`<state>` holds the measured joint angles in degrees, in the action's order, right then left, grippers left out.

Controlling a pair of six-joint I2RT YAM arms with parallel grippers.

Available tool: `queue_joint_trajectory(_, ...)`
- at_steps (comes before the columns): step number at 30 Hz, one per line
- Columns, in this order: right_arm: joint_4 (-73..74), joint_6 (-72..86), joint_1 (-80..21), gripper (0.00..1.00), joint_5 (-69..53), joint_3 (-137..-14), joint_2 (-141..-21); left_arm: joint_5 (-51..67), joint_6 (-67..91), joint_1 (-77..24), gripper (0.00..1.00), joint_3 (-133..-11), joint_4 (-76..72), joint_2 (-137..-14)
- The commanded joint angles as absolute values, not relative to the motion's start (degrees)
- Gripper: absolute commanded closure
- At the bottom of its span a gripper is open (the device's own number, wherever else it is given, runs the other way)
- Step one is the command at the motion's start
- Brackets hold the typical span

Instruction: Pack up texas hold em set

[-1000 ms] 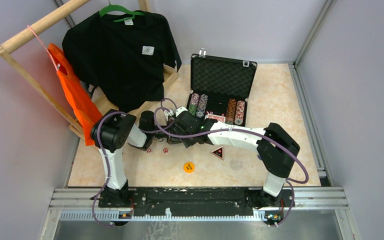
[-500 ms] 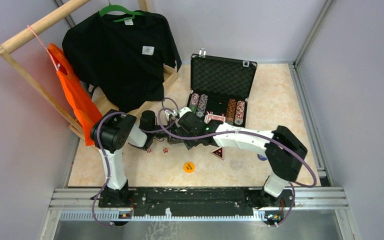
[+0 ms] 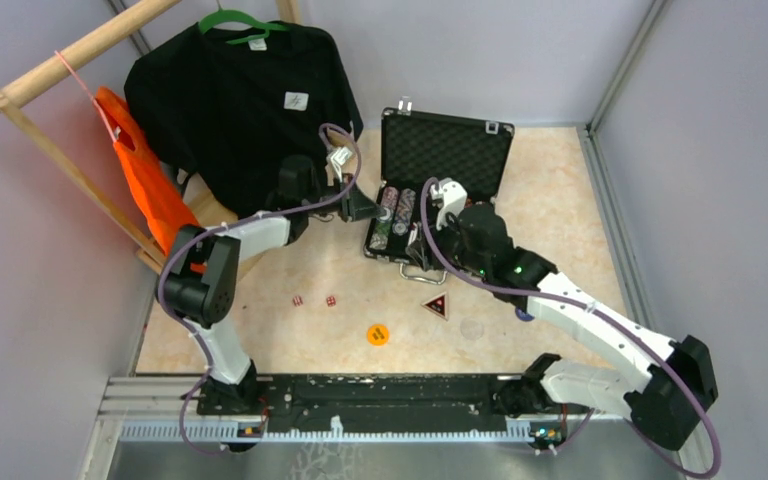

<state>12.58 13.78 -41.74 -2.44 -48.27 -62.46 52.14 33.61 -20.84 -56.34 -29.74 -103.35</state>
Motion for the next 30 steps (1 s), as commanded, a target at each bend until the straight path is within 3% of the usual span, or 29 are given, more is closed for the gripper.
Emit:
queue_joint_trajectory(1, 3.20, 10.48, -42.01, 0.56, -5.21, -46.84, -59.08, 55.60, 11.55, -20.82, 1.00, -64.10, -22.18, -103.97)
queue_joint_trajectory(6, 4.01, 8.75, -41.15, 0.56, -1.93, -46.56, -58.08, 73.49, -6.60, -21.80, 1.00, -72.42, -21.74, -111.32)
queue_joint_trajectory(9, 4.76, 8.76, -40.77, 0.56, 0.27, -45.84, -57.53, 75.09, -17.04, -22.63, 1.00, -76.92, -13.71, -113.67)
queue_joint_trajectory(14, 4.41, 9.14, -39.97, 0.57, 3.38, -43.78, -54.80, 69.37, -45.38, -24.89, 1.00, -88.94, 17.39, -117.56)
queue_joint_trajectory(18, 4.67, 9.28, -39.20, 0.57, 4.04, -42.84, -54.05, 68.71, -55.87, -25.34, 1.00, -100.26, 34.77, -123.08)
queue_joint_trajectory(30, 5.70, 8.72, -38.28, 0.58, 5.00, -42.23, -53.98, 54.95, -63.43, -26.74, 1.00, -102.90, 46.17, -127.35)
